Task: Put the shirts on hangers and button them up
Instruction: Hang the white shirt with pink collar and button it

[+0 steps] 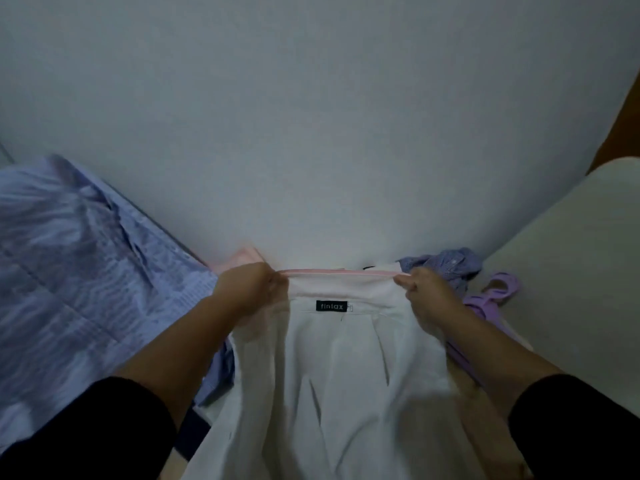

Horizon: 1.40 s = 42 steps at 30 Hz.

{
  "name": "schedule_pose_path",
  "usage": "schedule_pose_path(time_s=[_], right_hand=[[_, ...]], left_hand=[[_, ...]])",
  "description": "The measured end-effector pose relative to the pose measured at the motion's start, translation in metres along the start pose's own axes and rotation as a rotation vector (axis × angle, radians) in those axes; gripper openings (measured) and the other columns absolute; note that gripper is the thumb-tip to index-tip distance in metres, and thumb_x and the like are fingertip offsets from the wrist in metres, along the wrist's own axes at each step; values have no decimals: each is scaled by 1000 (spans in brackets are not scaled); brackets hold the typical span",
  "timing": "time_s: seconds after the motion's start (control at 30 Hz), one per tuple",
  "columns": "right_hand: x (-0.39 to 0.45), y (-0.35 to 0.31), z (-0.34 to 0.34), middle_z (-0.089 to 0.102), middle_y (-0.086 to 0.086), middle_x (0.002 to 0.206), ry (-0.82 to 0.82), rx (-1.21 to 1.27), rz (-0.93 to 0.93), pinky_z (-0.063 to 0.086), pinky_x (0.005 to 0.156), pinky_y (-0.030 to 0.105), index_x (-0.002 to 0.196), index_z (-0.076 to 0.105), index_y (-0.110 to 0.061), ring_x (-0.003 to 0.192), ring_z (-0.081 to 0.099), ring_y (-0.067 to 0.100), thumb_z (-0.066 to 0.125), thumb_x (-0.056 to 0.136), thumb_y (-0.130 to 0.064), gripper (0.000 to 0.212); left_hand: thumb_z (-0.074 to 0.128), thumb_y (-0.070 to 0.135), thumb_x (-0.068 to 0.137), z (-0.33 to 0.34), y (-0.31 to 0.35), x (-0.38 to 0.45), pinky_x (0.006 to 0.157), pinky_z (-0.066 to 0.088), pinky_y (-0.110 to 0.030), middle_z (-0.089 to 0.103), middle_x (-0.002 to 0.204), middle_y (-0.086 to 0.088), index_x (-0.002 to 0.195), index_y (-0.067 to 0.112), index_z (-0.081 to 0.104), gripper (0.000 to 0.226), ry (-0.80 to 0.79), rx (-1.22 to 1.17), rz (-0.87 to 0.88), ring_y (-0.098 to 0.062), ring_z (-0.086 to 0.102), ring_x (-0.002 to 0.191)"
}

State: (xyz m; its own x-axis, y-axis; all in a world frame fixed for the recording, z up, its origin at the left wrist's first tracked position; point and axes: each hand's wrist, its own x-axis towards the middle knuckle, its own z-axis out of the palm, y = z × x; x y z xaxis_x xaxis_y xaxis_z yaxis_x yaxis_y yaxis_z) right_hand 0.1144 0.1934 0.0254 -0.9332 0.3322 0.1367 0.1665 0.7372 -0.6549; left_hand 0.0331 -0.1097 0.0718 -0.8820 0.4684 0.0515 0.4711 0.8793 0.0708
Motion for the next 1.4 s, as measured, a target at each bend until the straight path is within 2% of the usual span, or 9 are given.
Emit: schedule_pose_path(time_s=[0.07,0.17,0.33,0.47,0.7,0.87,1.13,1.27,1.4], right_hand=[[16,17,21,57,2,100,-21,-124,-36,39,77,27,98,68,-20,91,54,24,46,93,-6,26],[35,41,46,47,4,131,-33,-286,-38,41,97,37,129,57,-20,107,54,29,44,93,-6,41],[28,69,70,64,13,106,236,-345,-45,49,78,44,103,73,-14,93,60,36,50,81,-25,33],[-7,99,66,64,17,106,312,-380,105,46,78,47,99,71,-9,98,59,39,60,74,-25,31],[-68,174,36,55,29,119,151,-576,391,44,86,58,122,54,5,109,53,47,90,43,-34,96],[-81,191,26,39,30,141,115,-626,396,35,102,54,140,34,5,129,38,45,81,62,-48,106],[-81,179,30,54,28,126,174,-667,401,44,94,51,130,48,9,114,54,43,87,51,-37,99],[-84,169,27,27,21,151,182,-648,409,21,112,45,147,18,2,138,26,36,68,79,-41,95],[-91,154,25,13,15,155,175,-599,503,11,115,42,149,4,-5,142,13,31,59,84,-49,96]], left_hand=[[52,30,93,23,-7,19,81,47,-29,63,114,0,112,31,68,26,16,-8,9,-23,61,98],[44,39,91,54,-9,38,86,38,-33,60,122,2,112,32,67,32,113,196,-3,-25,57,104],[58,25,88,97,16,42,106,4,-45,33,152,-3,129,31,56,41,220,208,-35,-29,17,142],[45,40,86,133,70,33,103,14,-47,52,138,-5,115,27,66,39,252,73,22,-29,33,134],[28,79,79,198,164,17,108,12,-50,41,148,-13,135,24,53,82,-78,-13,176,-36,36,137],[9,86,72,229,191,14,113,-16,-46,-27,153,-6,150,29,-10,99,-137,-7,196,-28,-28,140],[-8,87,58,234,198,19,116,-7,-47,-17,158,-12,152,26,-8,111,-165,64,186,-33,-18,145],[-8,84,61,232,197,19,116,-8,-43,-16,159,-11,151,17,-10,112,-170,61,172,-29,-17,146],[13,79,83,227,195,18,117,-8,-39,-18,158,-11,150,9,-13,101,-185,51,167,-25,-18,145]])
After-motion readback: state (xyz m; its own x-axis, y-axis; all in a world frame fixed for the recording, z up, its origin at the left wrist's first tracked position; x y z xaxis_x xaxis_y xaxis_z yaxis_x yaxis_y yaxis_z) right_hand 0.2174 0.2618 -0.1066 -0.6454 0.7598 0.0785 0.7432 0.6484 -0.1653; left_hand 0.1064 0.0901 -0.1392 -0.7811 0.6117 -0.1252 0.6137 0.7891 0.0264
